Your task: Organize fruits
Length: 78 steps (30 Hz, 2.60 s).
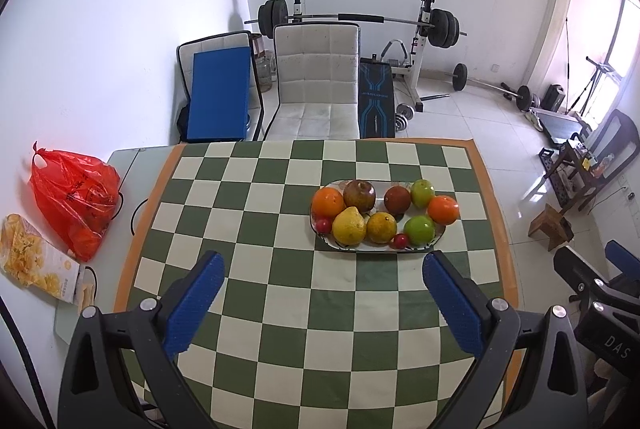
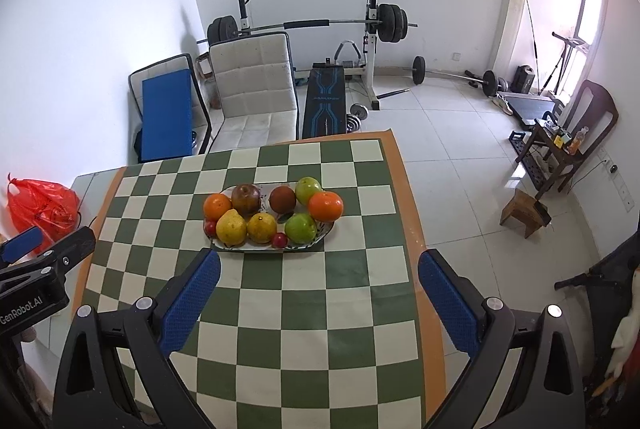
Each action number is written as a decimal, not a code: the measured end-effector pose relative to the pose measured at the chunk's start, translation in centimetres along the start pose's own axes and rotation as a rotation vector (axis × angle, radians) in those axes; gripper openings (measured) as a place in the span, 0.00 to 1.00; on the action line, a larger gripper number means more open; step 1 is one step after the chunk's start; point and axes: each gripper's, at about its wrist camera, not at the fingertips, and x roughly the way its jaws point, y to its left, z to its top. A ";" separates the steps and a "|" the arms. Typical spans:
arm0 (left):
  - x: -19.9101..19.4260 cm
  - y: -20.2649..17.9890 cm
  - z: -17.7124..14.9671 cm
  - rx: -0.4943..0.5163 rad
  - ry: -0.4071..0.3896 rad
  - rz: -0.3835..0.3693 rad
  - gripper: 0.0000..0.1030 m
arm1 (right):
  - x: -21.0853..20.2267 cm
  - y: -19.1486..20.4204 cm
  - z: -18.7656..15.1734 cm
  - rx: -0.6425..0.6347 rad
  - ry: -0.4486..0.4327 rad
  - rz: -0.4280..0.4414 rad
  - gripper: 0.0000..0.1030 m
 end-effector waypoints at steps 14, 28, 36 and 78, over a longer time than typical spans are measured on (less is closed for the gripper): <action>2.0 -0.6 0.0 0.018 0.034 0.007 0.99 | 4.6 0.0 0.4 -0.001 0.050 -0.014 0.98; 1.9 -0.7 -0.3 0.014 0.012 0.002 0.99 | 4.7 0.0 0.3 -0.005 0.042 -0.017 0.98; 1.7 -0.9 -0.5 0.018 0.014 0.003 0.99 | 4.7 0.1 0.1 -0.008 0.034 -0.021 0.98; 0.1 -0.6 -0.6 0.023 -0.009 -0.014 0.99 | 1.8 1.3 -0.6 -0.003 0.020 -0.026 0.98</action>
